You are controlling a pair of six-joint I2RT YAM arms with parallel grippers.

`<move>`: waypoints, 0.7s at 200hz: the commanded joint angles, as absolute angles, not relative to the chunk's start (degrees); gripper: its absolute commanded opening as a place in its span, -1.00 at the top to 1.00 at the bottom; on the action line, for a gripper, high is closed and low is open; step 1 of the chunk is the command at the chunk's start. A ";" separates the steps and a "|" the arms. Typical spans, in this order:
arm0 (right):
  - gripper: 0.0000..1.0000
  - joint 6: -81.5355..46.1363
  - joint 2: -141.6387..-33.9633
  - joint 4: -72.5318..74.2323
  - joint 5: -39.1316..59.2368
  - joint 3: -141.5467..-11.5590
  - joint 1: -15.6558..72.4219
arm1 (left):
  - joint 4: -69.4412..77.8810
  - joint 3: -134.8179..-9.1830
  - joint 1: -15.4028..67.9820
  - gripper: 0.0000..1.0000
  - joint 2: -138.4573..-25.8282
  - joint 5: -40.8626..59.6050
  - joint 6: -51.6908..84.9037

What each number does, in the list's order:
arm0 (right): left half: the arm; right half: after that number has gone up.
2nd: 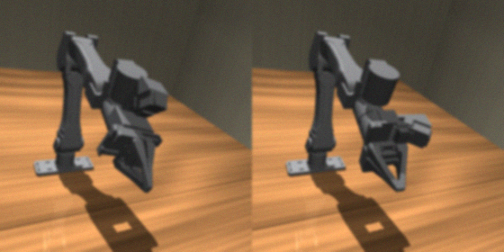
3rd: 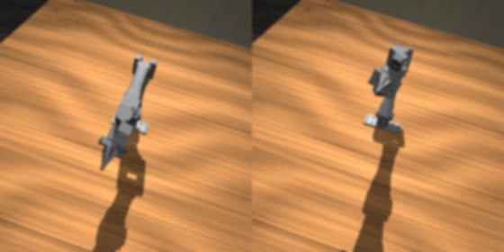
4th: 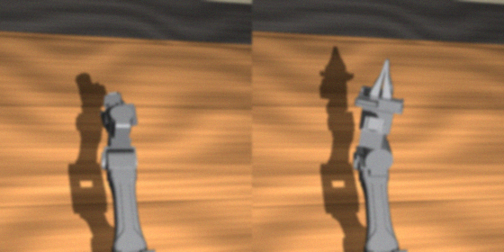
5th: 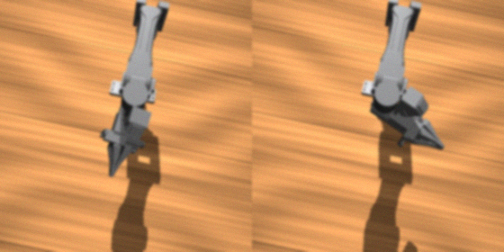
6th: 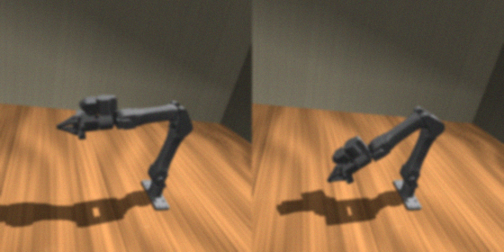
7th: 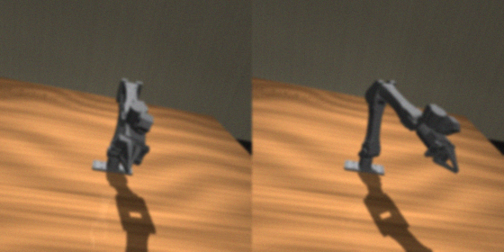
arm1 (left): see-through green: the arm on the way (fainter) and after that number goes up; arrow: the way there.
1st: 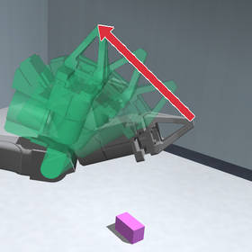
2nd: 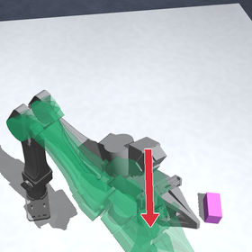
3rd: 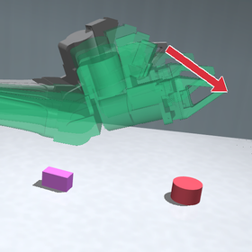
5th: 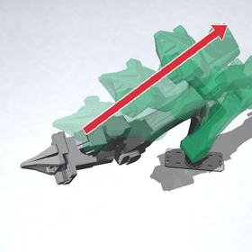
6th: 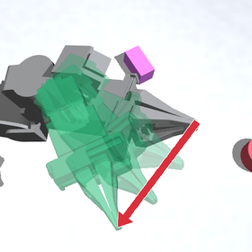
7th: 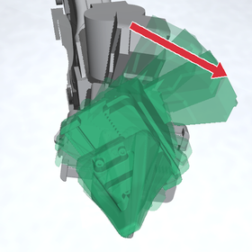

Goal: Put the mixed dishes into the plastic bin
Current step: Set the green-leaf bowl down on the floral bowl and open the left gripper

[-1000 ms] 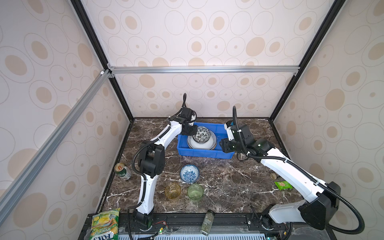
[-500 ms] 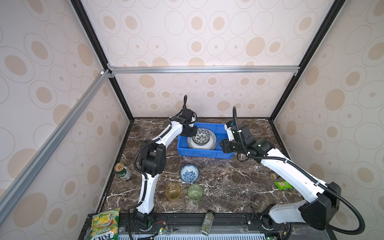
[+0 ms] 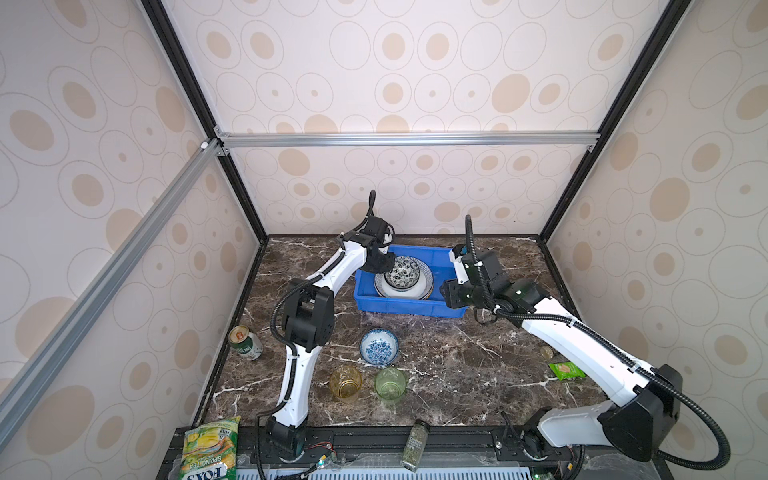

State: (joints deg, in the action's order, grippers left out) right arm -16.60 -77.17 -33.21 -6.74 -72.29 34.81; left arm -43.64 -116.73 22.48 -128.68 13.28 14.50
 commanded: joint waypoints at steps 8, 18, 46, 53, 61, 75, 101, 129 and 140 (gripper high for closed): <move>-0.04 -16.42 -75.67 -33.76 -7.57 -71.74 35.24 | -45.35 -119.53 22.11 0.96 -129.45 13.33 13.35; -0.04 -16.52 -75.76 -33.67 -7.42 -71.81 35.24 | -45.37 -119.53 22.15 0.96 -129.25 13.60 13.26; -0.04 -16.78 -76.03 -33.57 -6.86 -71.79 35.24 | -45.44 -119.55 22.15 0.91 -129.02 13.97 13.27; -0.04 -16.79 -75.94 -33.65 -6.81 -71.63 35.24 | -45.44 -119.53 22.15 0.89 -128.88 14.05 13.27; -0.04 -16.79 -75.83 -33.66 -6.91 -71.67 35.25 | -45.36 -119.53 22.15 0.87 -128.82 14.05 13.25; -0.04 -16.79 -75.60 -33.67 -7.03 -71.49 35.24 | -45.38 -119.44 22.15 0.86 -128.63 13.99 13.34; -0.04 -16.79 -75.07 -33.66 -7.26 -71.14 35.24 | -45.20 -119.40 22.17 0.84 -128.51 14.39 13.62; -0.04 -16.79 -74.62 -33.58 -7.18 -70.83 35.25 | -44.67 -118.51 22.15 0.80 -127.93 14.80 14.12; -0.04 -16.79 -74.46 -33.49 -7.21 -70.78 35.24 | -44.39 -118.09 22.15 0.79 -127.55 14.65 14.27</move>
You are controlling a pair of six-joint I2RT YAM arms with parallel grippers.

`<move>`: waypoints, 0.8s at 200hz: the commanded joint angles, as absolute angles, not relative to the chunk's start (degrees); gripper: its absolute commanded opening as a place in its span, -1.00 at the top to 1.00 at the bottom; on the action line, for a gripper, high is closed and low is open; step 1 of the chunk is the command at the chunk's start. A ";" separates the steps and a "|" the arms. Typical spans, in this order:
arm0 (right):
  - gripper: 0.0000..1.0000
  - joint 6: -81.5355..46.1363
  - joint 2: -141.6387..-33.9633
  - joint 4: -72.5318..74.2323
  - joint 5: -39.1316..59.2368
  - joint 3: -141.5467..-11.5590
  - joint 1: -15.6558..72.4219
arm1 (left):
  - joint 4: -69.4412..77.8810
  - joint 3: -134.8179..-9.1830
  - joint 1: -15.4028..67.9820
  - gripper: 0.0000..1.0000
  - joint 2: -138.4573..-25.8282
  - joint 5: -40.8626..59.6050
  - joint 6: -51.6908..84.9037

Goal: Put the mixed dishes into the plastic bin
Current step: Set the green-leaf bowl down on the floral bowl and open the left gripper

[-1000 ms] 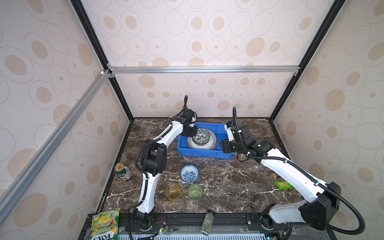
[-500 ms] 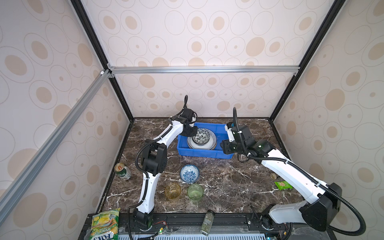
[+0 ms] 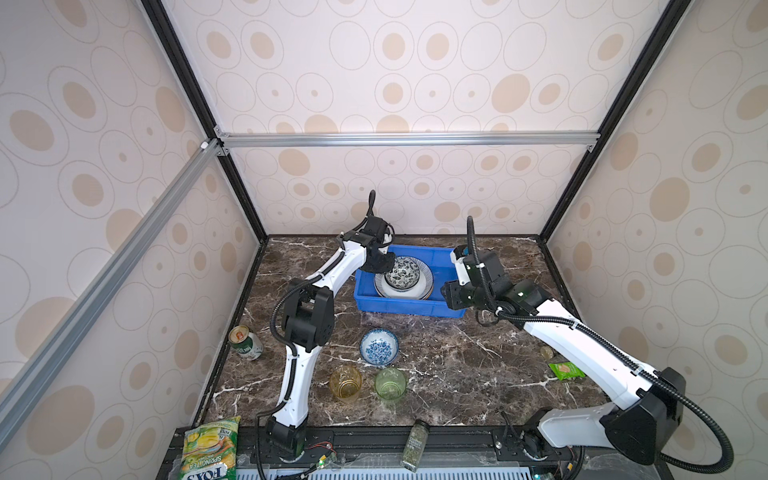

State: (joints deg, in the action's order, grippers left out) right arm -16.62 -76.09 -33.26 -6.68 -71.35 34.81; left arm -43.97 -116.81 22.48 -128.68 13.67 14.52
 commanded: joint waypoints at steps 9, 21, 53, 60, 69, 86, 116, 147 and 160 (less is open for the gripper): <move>-0.04 -16.70 -74.37 -33.49 -7.18 -70.81 35.24 | -44.38 -118.04 22.15 0.77 -127.47 14.50 14.32; -0.04 -16.55 -74.27 -33.49 -7.17 -70.74 35.24 | -44.60 -118.10 22.15 0.77 -127.44 14.13 14.35; -0.04 -16.44 -73.92 -33.40 -7.28 -70.30 35.24 | -44.91 -117.95 22.15 0.77 -127.12 13.47 14.54; -0.04 -16.44 -73.83 -33.31 -7.23 -70.21 35.24 | -44.98 -117.95 22.17 0.76 -127.16 13.36 14.52; -0.04 -16.36 -73.72 -33.32 -7.25 -70.20 35.24 | -45.08 -117.95 22.15 0.75 -127.08 13.19 14.50; -0.04 -16.28 -73.65 -33.31 -7.25 -70.08 35.24 | -45.09 -117.95 22.15 0.72 -126.76 12.96 14.60; -0.04 -16.26 -73.66 -33.19 -7.17 -69.91 35.24 | -45.10 -118.30 22.15 0.70 -126.25 13.05 14.73; -0.04 -16.19 -73.78 -33.31 -6.83 -69.88 35.24 | -45.18 -117.63 22.15 0.69 -125.14 12.92 15.03; -0.04 -16.17 -73.83 -33.48 -6.81 -69.88 35.24 | -45.26 -117.13 22.15 0.69 -124.60 12.60 14.87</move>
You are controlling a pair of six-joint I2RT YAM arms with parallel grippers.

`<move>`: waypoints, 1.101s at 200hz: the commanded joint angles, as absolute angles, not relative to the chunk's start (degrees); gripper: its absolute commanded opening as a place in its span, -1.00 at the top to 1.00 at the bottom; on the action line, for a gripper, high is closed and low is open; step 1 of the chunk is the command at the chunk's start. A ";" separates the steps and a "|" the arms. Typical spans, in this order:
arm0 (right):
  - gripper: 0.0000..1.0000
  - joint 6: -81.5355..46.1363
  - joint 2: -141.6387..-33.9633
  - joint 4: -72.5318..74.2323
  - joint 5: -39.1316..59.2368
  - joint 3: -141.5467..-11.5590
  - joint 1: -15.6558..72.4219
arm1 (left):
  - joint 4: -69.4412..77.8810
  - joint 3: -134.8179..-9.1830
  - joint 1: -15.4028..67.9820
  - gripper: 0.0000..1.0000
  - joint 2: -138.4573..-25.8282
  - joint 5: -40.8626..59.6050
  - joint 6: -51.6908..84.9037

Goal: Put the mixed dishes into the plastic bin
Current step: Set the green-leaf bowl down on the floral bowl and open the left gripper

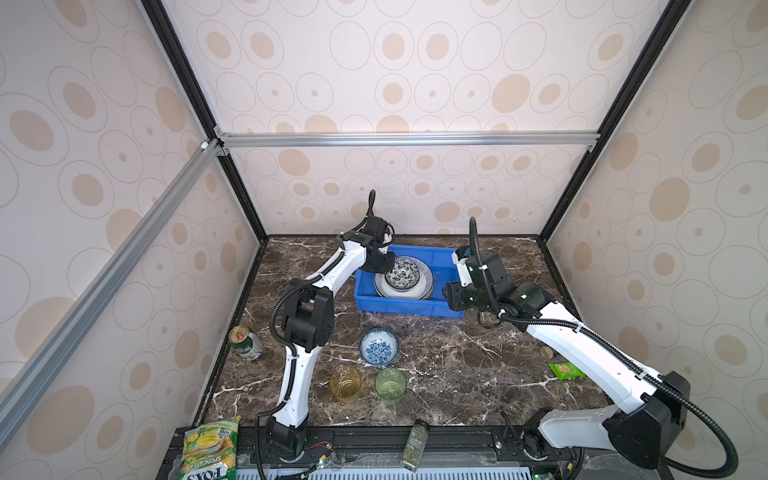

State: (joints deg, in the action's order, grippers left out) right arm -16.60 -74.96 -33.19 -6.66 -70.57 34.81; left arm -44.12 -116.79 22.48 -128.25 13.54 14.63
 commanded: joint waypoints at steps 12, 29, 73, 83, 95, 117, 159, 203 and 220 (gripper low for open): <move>-0.04 -16.17 -73.83 -33.49 -6.92 -69.87 35.24 | -45.20 -116.93 22.15 0.69 -124.24 12.30 14.87; -0.04 -16.26 -73.83 -33.49 -6.74 -69.87 35.24 | -45.09 -116.87 22.17 0.71 -124.11 12.37 14.94; -0.04 -16.33 -73.83 -33.75 -6.59 -69.81 35.24 | -45.52 -116.89 22.15 0.87 -125.06 12.28 14.92; -0.04 -16.28 -73.83 -33.75 -6.59 -69.87 35.24 | -45.62 -116.74 22.15 0.87 -125.05 12.25 14.87; -0.04 -16.34 -73.78 -33.76 -6.51 -69.87 35.24 | -45.57 -116.51 22.19 0.87 -125.07 12.13 14.78; -0.04 -16.34 -73.99 -33.66 -6.44 -69.93 35.24 | -45.79 -116.19 22.15 0.86 -125.30 12.41 14.57; -0.04 -16.44 -74.09 -33.66 -6.32 -69.99 35.24 | -46.14 -115.86 22.15 0.86 -126.03 12.65 14.45; -0.04 -16.44 -74.17 -33.75 -6.08 -69.90 35.24 | -46.32 -115.99 22.15 0.85 -126.46 12.62 14.48; -0.04 -16.52 -74.18 -33.75 -5.89 -69.92 35.24 | -46.23 -115.93 22.15 0.85 -126.38 12.74 14.58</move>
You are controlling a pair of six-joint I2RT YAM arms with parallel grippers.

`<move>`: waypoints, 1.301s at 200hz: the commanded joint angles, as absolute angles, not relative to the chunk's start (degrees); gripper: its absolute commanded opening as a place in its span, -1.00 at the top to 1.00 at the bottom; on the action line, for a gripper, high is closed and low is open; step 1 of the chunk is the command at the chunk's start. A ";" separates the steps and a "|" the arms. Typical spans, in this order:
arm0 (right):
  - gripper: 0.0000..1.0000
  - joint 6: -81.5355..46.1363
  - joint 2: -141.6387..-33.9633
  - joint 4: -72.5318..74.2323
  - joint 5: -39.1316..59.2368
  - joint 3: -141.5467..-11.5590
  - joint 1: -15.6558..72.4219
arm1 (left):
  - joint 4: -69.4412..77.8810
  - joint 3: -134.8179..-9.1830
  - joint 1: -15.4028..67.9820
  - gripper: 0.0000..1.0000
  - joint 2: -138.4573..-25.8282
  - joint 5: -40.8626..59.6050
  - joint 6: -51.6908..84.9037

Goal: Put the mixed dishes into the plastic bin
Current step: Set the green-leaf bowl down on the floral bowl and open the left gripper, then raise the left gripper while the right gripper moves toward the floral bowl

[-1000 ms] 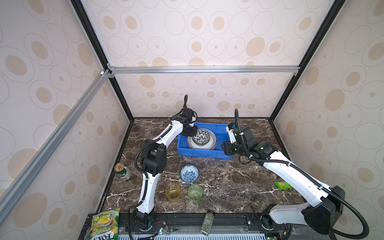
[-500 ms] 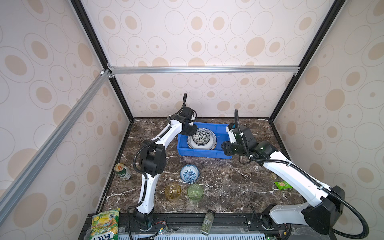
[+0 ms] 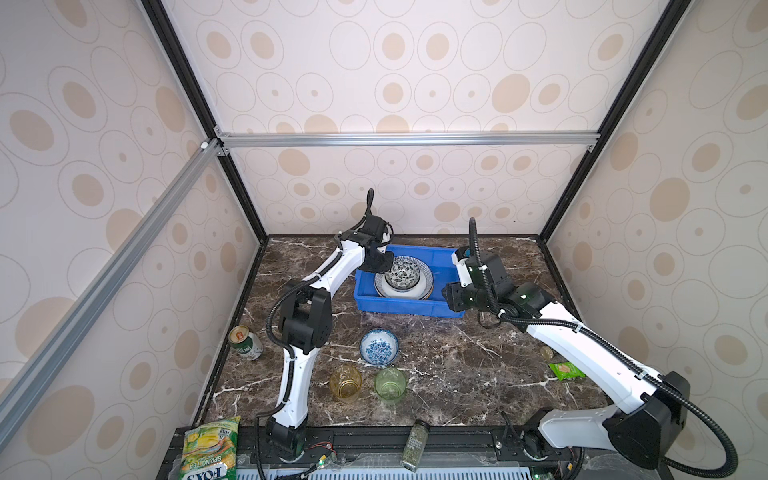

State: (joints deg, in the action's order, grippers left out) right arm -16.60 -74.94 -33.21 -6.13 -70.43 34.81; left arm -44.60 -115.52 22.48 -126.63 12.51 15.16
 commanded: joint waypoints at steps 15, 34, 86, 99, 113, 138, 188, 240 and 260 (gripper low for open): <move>-0.04 -16.50 -74.27 -33.74 -5.72 -69.93 35.24 | -46.27 -116.06 22.15 0.82 -126.29 12.61 14.61; -0.04 -16.52 -74.44 -33.77 -5.27 -69.88 35.24 | -46.45 -116.28 22.15 0.79 -125.93 12.31 14.60; -0.04 -17.89 -75.40 -33.26 -2.25 -69.57 35.24 | -40.62 -111.76 22.24 0.53 -118.51 11.65 15.69; -0.04 -18.60 -75.83 -32.89 -0.89 -69.51 35.24 | -40.65 -111.67 22.24 0.49 -117.10 11.32 15.73; -0.04 -19.39 -76.35 -32.47 0.35 -69.36 35.22 | -40.79 -111.45 22.24 0.48 -115.37 10.36 15.71; -0.04 -20.60 -77.54 -31.00 2.60 -68.66 35.33 | -40.36 -109.72 22.21 0.47 -111.79 8.58 15.52; -0.03 -22.08 -81.25 -31.04 6.18 -69.08 36.18 | -37.20 -99.72 22.24 0.46 -103.22 6.08 15.98; -0.02 -23.31 -85.41 -31.29 7.28 -68.98 39.17 | -32.65 -85.79 22.06 0.43 -92.20 3.07 15.68; -0.02 -23.79 -87.12 -31.42 7.88 -69.17 40.63 | -31.76 -82.91 21.73 0.40 -89.40 2.48 16.19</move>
